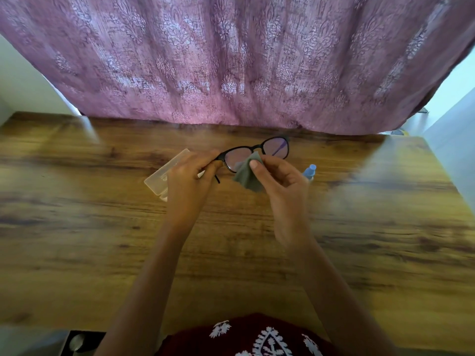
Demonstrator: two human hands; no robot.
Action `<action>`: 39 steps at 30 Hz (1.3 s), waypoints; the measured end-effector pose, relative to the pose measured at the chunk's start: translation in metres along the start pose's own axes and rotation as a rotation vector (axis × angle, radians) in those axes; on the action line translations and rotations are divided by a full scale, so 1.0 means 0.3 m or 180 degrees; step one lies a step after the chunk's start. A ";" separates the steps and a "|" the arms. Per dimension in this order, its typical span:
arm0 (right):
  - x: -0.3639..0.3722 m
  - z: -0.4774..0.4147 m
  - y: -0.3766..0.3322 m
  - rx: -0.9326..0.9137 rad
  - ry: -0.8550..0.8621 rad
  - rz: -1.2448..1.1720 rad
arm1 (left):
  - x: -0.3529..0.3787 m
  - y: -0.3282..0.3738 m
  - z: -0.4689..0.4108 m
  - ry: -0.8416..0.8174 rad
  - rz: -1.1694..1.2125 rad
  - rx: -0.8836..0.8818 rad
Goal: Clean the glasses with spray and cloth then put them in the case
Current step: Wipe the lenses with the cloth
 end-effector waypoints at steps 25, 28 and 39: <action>0.122 0.087 -0.143 -0.3017 -0.0002 0.2683 | 0.043 0.030 -0.008 -0.0520 -0.0011 0.0420; 0.092 0.054 -0.150 -0.2938 0.0195 0.2697 | 0.031 0.014 -0.016 -0.0342 -0.0079 0.0363; 0.143 0.089 -0.148 -0.3134 -0.0088 0.2718 | 0.039 0.027 -0.019 -0.0337 0.0005 0.0514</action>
Point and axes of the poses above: each hand's wrist, its own z-axis away from the middle knuckle, its own x-axis out of the palm, y = z × x, the point moved 9 cm from there along -z, towards the middle knuckle, and after that the axes turned 4 degrees about y, right-handed, at the moved point
